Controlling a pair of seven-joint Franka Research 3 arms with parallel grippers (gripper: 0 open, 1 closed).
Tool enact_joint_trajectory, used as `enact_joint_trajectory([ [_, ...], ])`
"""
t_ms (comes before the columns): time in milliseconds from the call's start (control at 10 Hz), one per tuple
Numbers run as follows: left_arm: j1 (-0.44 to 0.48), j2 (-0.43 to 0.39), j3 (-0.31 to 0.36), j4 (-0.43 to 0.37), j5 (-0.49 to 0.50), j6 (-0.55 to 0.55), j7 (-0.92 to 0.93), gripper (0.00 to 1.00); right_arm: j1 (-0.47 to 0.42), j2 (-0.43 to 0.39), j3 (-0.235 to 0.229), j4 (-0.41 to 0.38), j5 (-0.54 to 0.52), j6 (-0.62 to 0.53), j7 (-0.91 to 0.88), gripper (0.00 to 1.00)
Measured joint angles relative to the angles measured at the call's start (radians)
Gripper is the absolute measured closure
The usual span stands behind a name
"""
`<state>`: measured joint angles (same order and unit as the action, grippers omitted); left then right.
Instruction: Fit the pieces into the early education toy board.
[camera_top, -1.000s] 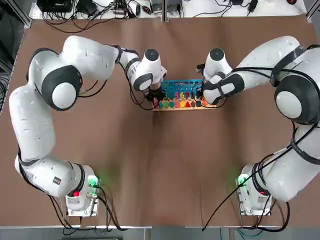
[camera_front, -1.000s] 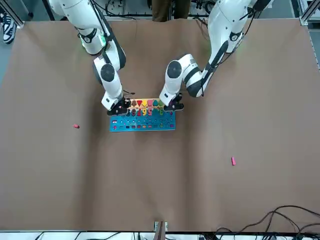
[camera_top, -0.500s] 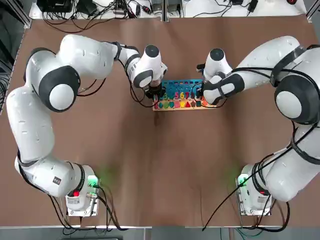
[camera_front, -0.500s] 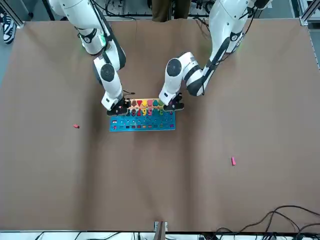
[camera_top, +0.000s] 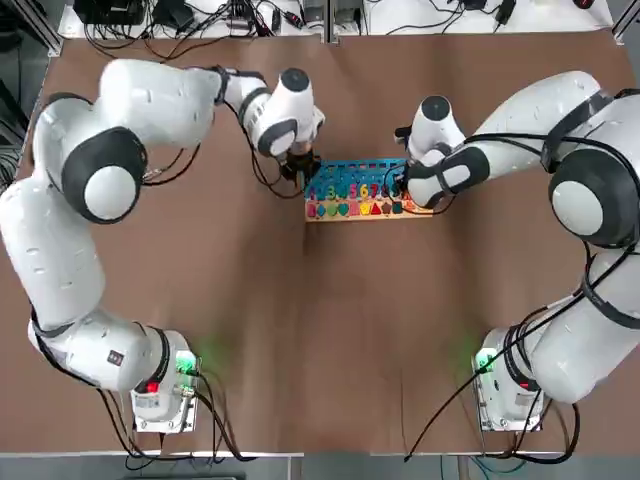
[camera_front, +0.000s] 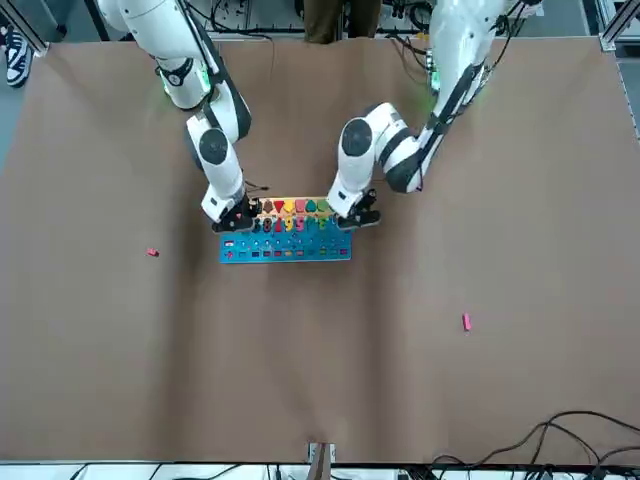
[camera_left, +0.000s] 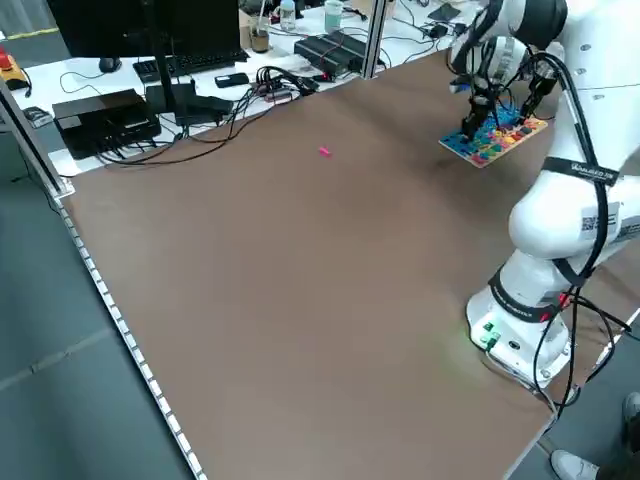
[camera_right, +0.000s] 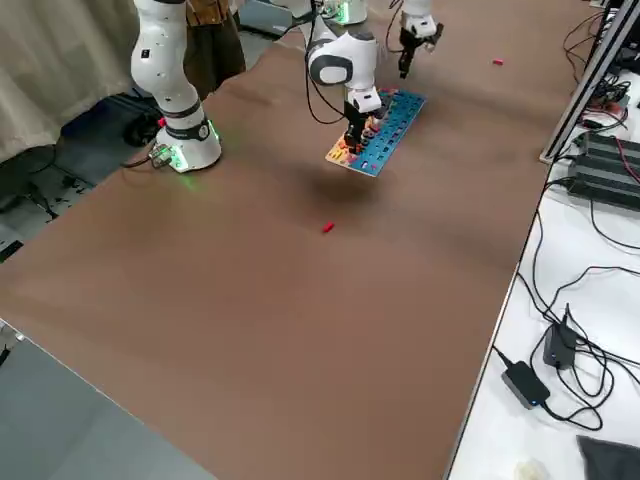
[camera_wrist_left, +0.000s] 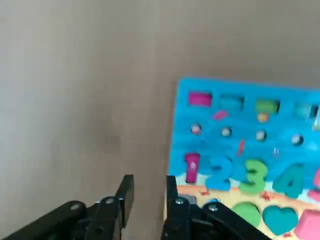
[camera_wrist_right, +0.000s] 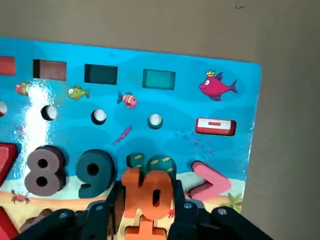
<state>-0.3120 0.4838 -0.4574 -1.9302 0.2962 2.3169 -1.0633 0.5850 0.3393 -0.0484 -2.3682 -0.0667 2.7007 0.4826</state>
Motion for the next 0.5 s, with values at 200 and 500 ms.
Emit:
enact_joint_trajectory([
  [200, 0.079, -0.036, 0.003, 0.028, 0.0, -0.039, 0.085, 0.66, -0.001, 0.0, -0.001, 0.0, 0.0, 0.001, 0.0, 0.57],
  [500, 0.171, -0.034, 0.007, 0.124, 0.0, -0.11, 0.202, 0.66, -0.001, 0.002, -0.003, 0.002, 0.0, 0.004, 0.0, 0.57],
])
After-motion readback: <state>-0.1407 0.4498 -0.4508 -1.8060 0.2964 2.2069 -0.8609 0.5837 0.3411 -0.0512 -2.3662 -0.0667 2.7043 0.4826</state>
